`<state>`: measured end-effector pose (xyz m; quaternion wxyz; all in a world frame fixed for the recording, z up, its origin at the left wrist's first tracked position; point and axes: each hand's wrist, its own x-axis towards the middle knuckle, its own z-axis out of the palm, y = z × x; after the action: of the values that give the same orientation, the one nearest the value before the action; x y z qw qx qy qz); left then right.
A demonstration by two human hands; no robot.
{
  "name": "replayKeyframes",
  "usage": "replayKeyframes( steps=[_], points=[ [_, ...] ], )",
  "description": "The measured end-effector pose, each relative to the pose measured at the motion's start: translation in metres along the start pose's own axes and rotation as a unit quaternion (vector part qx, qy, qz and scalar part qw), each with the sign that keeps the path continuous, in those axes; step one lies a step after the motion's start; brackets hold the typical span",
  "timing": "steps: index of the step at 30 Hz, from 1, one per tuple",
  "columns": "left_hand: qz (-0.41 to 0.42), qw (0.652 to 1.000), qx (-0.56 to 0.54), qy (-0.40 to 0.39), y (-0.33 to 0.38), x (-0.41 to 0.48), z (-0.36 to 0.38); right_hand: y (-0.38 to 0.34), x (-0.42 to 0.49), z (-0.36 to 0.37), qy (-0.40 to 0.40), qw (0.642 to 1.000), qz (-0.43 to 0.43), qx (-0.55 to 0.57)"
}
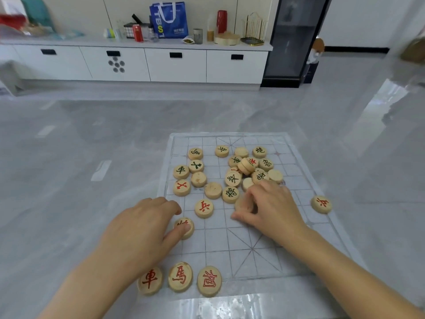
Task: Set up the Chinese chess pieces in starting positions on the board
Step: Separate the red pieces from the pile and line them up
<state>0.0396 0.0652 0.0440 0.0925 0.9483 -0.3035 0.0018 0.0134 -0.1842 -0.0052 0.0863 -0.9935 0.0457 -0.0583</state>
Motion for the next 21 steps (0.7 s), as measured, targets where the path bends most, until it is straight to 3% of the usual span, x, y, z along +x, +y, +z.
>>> replayKeyframes(
  steps=[8, 12, 15, 19, 21],
  points=[
    [0.002, 1.000, 0.002, 0.005, -0.001, -0.001, -0.001, 0.003, 0.003, -0.002, -0.006, 1.000, 0.002, -0.003],
    [0.003, 1.000, 0.000, 0.010, 0.000, 0.000, -0.002, 0.010, 0.018, -0.018, 0.028, 0.988, 0.065, 0.139],
    [0.003, 1.000, 0.000, 0.009, 0.000, 0.000, -0.002, 0.025, 0.048, -0.021, 0.068, 0.983, 0.092, 0.142],
    [0.002, 1.000, 0.003, 0.004, -0.002, 0.000, -0.001, 0.030, 0.078, -0.019, -0.047, 0.993, 0.061, 0.084],
    [0.002, 1.000, 0.001, 0.006, -0.004, 0.000, -0.001, 0.029, 0.081, -0.017, -0.041, 0.995, 0.046, 0.074]
  ],
)
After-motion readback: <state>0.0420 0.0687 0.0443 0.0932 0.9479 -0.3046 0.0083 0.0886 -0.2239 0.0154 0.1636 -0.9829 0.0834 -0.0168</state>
